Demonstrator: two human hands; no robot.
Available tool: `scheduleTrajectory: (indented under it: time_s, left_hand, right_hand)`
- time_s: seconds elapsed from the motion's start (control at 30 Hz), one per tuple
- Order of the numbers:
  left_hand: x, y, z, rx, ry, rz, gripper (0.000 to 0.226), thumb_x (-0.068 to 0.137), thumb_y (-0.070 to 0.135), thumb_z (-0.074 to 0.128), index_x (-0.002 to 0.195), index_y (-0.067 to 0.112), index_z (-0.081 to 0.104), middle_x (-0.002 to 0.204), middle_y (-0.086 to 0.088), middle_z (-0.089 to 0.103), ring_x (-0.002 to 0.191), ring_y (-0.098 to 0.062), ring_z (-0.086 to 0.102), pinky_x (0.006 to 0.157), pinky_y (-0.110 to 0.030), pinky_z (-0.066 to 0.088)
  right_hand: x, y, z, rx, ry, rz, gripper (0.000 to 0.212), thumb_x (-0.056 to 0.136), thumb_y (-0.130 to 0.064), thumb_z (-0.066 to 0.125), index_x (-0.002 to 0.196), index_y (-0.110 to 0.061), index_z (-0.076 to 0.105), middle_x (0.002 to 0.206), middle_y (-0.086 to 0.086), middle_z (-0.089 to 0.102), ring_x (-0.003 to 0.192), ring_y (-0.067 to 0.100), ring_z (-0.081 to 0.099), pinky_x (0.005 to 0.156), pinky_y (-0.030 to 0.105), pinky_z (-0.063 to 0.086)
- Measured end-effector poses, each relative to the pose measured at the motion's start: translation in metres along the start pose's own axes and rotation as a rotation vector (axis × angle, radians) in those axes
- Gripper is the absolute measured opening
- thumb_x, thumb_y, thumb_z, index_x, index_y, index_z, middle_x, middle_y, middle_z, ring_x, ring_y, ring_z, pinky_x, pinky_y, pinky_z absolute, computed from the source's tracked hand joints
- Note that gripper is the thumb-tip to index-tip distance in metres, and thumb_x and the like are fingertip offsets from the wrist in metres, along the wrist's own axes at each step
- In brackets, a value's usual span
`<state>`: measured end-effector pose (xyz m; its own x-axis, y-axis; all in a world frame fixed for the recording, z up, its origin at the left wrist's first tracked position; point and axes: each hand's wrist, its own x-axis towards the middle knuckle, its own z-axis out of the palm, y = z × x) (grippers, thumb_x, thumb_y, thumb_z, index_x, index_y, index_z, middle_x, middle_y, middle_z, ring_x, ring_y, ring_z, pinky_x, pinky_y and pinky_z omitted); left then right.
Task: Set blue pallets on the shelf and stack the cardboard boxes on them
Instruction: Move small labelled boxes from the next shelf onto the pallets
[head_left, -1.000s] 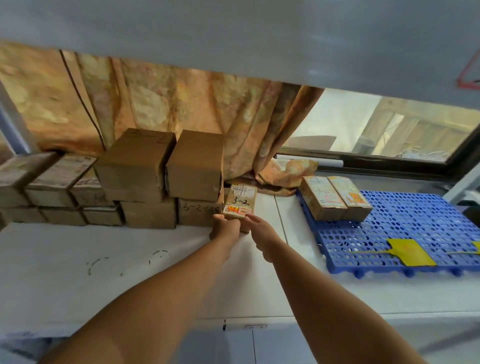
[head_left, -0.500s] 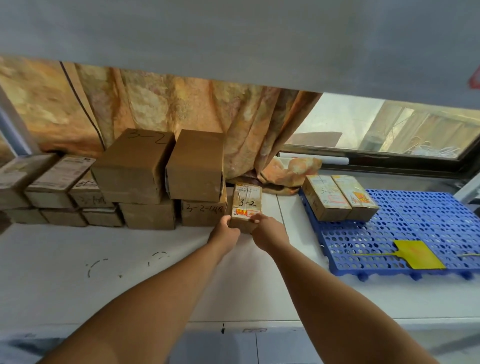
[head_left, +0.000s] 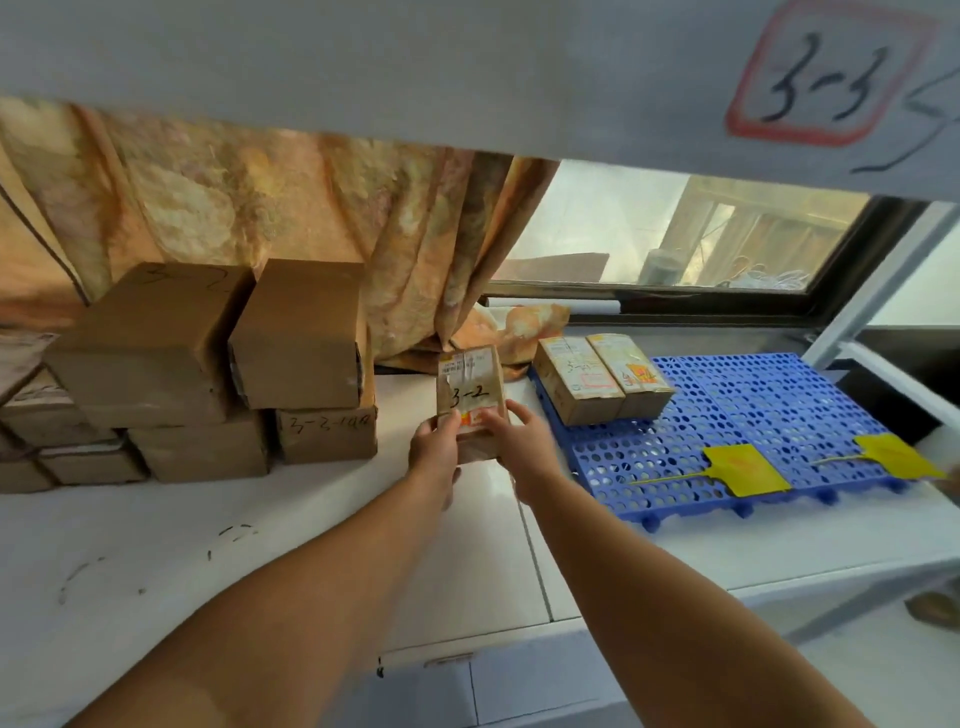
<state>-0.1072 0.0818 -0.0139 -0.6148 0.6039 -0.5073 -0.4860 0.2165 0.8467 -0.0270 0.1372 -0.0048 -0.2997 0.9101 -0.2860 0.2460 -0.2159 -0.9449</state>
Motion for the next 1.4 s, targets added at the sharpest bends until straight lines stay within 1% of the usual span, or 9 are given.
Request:
scheduleTrajectory:
  time_s: [0.2,0.37,0.5,0.6,0.8,0.93,1.03,1.23,1.4]
  left_hand:
    - [-0.022,0.018,0.077,0.269,-0.039,0.340,0.044,0.095,0.037,0.051,0.134,0.019,0.053,0.128,-0.007,0.060,0.112,-0.025,0.056,0.095,-0.036,0.047]
    - [-0.035,0.021,0.154,0.487,-0.068,0.585,0.039,0.099,0.038,0.045,0.130,0.018,0.057,0.123,-0.006,0.063,0.112,-0.024,0.058,0.084,-0.028,0.044]
    - [-0.032,0.007,0.211,0.796,-0.050,0.763,0.043,0.099,0.037,0.044,0.137,0.017,0.051,0.131,-0.012,0.058,0.121,-0.031,0.051,0.101,-0.040,0.042]
    - [-0.025,0.000,0.240,0.991,-0.061,0.745,0.043,0.099,0.032,0.043,0.140,0.019,0.047,0.138,-0.011,0.052,0.127,-0.033,0.044,0.105,-0.042,0.038]
    - [-0.018,-0.010,0.261,1.427,0.147,0.621,0.043,0.098,0.036,0.038,0.137,0.020,0.045,0.145,-0.007,0.040,0.129,-0.031,0.036,0.104,-0.043,0.032]
    - [-0.013,-0.012,0.263,1.396,0.088,0.520,0.049,0.100,0.040,0.037,0.141,0.014,0.038,0.142,-0.008,0.041,0.128,-0.031,0.037,0.104,-0.044,0.036]
    - [-0.009,-0.016,0.264,1.434,0.061,0.477,0.050,0.098,0.040,0.042,0.142,0.014,0.040,0.139,-0.007,0.044,0.129,-0.029,0.037,0.104,-0.043,0.039]
    - [0.002,-0.006,0.264,1.485,0.113,0.446,0.036,0.090,0.023,0.044,0.120,0.011,0.060,0.119,-0.010,0.056,0.105,-0.026,0.053,0.077,-0.034,0.044]
    - [0.004,-0.008,0.268,1.512,0.163,0.484,0.029,0.088,0.011,0.045,0.111,0.012,0.062,0.115,-0.008,0.057,0.109,-0.028,0.051,0.100,-0.040,0.036]
  right_hand:
    - [0.027,-0.035,-0.089,0.199,0.015,-0.134,0.032,0.088,-0.022,0.066,0.119,-0.015,0.060,0.102,0.008,0.066,0.092,0.019,0.066,0.078,0.034,0.056]
    - [0.063,-0.052,-0.169,0.304,0.130,-0.141,0.006,0.090,-0.024,0.063,0.092,-0.020,0.067,0.094,0.006,0.065,0.089,0.021,0.063,0.078,0.040,0.056]
    - [0.094,-0.051,-0.229,0.294,0.176,-0.146,0.016,0.088,-0.028,0.066,0.101,-0.018,0.070,0.104,0.009,0.068,0.092,0.021,0.063,0.084,0.042,0.056]
    - [0.114,-0.045,-0.264,0.310,0.190,-0.125,0.023,0.089,-0.029,0.065,0.107,-0.016,0.068,0.104,0.010,0.066,0.095,0.023,0.063,0.076,0.036,0.055]
    - [0.148,-0.023,-0.306,0.202,0.280,-0.049,0.034,0.089,-0.041,0.060,0.113,-0.018,0.066,0.107,0.008,0.066,0.099,0.026,0.063,0.088,0.048,0.054]
    - [0.164,-0.015,-0.316,0.118,0.256,-0.002,0.021,0.091,-0.040,0.058,0.101,-0.023,0.064,0.104,0.009,0.066,0.099,0.029,0.063,0.089,0.049,0.053]
    - [0.177,-0.013,-0.317,0.062,0.228,0.052,0.031,0.092,-0.039,0.057,0.112,-0.017,0.065,0.108,0.010,0.063,0.103,0.030,0.059,0.090,0.050,0.053]
    - [0.190,-0.012,-0.312,-0.018,0.154,0.082,0.033,0.096,-0.035,0.053,0.118,-0.011,0.061,0.113,0.012,0.061,0.108,0.031,0.056,0.093,0.048,0.051]
    - [0.197,-0.009,-0.304,-0.054,0.111,0.097,0.030,0.096,-0.037,0.049,0.113,-0.016,0.063,0.111,0.011,0.063,0.105,0.031,0.058,0.092,0.050,0.051]
